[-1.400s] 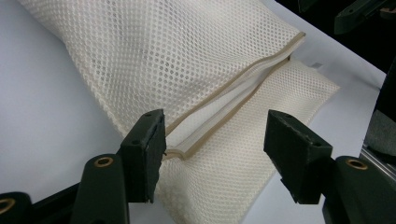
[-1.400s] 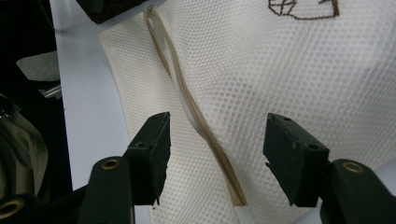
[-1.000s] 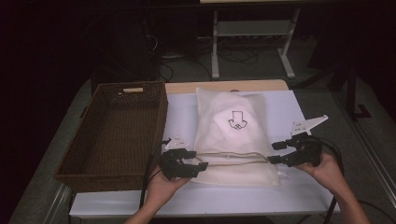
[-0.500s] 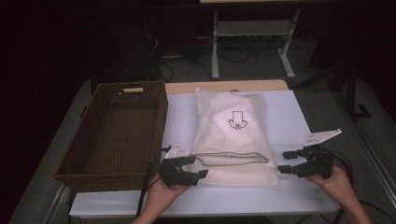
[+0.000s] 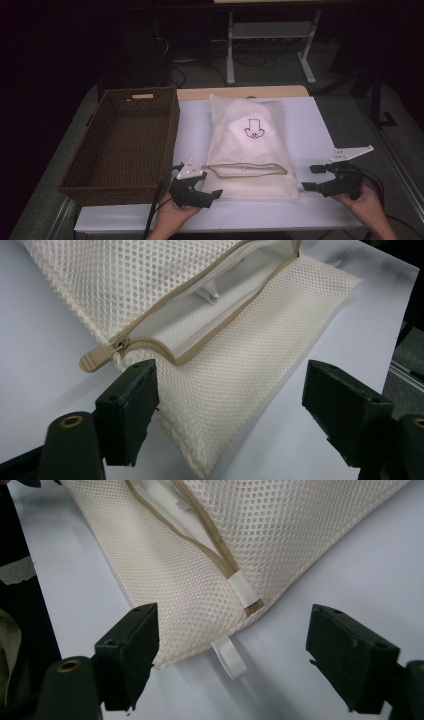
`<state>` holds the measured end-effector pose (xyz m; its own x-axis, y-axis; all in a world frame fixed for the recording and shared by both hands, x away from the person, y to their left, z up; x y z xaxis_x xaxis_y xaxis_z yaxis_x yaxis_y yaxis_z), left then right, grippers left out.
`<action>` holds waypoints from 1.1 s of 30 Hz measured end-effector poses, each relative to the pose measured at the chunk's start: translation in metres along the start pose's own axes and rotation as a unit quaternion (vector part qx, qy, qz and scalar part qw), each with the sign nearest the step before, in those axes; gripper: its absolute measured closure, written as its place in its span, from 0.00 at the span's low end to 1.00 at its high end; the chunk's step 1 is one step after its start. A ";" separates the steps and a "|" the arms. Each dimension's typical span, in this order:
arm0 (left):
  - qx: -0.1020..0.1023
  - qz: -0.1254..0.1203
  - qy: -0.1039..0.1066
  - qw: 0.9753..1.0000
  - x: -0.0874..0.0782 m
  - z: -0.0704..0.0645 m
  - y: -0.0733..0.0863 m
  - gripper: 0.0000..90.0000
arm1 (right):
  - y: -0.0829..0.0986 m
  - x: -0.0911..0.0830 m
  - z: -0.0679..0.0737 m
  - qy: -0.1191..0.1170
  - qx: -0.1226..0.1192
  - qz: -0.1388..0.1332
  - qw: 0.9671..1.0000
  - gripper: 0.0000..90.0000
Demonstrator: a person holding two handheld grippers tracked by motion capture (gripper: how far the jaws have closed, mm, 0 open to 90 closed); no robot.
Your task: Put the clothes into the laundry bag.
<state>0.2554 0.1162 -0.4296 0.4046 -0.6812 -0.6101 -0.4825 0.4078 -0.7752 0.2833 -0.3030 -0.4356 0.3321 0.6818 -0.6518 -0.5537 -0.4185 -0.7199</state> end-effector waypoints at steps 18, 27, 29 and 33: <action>0.019 -0.009 -0.018 1.000 -0.008 -0.005 0.020 0.16 | 0.018 0.002 0.021 0.038 0.008 -0.012 0.999 0.15; 0.023 -0.004 -0.025 0.999 -0.008 -0.005 0.030 0.16 | 0.022 0.011 0.030 0.042 -0.002 -0.004 0.999 0.15; 0.027 -0.003 -0.026 0.999 -0.008 -0.006 0.030 0.16 | 0.022 0.012 0.033 0.042 -0.004 -0.004 0.999 0.15; 0.031 -0.003 -0.026 0.999 -0.008 -0.007 0.031 0.16 | 0.024 0.014 0.036 0.044 -0.009 -0.005 0.999 0.15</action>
<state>0.2322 0.1301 -0.4479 0.4478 -0.6527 -0.6111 -0.4310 0.4413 -0.7871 0.2469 -0.2820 -0.4531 0.4041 0.6305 -0.6628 -0.5366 -0.4234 -0.7299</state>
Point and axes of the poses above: each handheld gripper's, and its own axes: x roughly forward along the jaws, y roughly out of its underside, z roughly to its left, the point moved 2 cm from there along x, roughly forward along the jaws
